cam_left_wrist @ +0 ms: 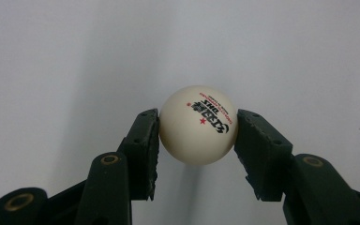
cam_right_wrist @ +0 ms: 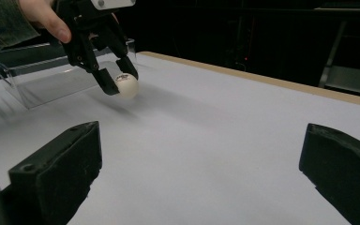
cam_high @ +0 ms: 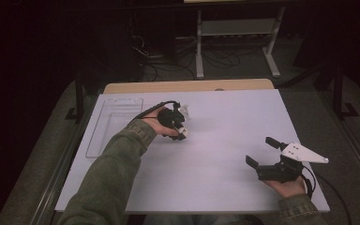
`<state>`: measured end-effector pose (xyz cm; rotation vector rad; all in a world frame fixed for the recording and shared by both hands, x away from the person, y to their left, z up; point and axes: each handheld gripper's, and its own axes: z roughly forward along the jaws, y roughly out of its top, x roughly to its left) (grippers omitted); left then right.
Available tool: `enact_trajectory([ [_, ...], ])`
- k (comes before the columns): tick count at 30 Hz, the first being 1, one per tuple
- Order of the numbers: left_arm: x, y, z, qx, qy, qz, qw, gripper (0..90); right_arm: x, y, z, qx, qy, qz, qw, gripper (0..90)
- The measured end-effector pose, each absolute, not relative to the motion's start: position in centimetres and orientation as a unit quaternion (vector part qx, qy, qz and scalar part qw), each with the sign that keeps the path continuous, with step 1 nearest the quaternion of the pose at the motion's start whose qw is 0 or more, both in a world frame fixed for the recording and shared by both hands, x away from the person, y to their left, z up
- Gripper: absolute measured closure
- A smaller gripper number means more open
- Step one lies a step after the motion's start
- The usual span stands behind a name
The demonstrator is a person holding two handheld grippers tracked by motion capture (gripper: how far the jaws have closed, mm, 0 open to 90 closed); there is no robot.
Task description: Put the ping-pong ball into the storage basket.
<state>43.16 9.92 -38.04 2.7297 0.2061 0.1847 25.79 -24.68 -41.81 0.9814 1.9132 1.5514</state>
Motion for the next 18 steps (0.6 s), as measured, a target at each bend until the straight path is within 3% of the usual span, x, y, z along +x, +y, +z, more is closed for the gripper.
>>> enact_trajectory([
  [18, 41.0, 10.7, -35.5, 0.982, 0.042, 0.060, 0.172, 50.6, 25.8, -24.3, -41.8, 0.350, 0.707, 0.565, 0.242, 0.0],
])
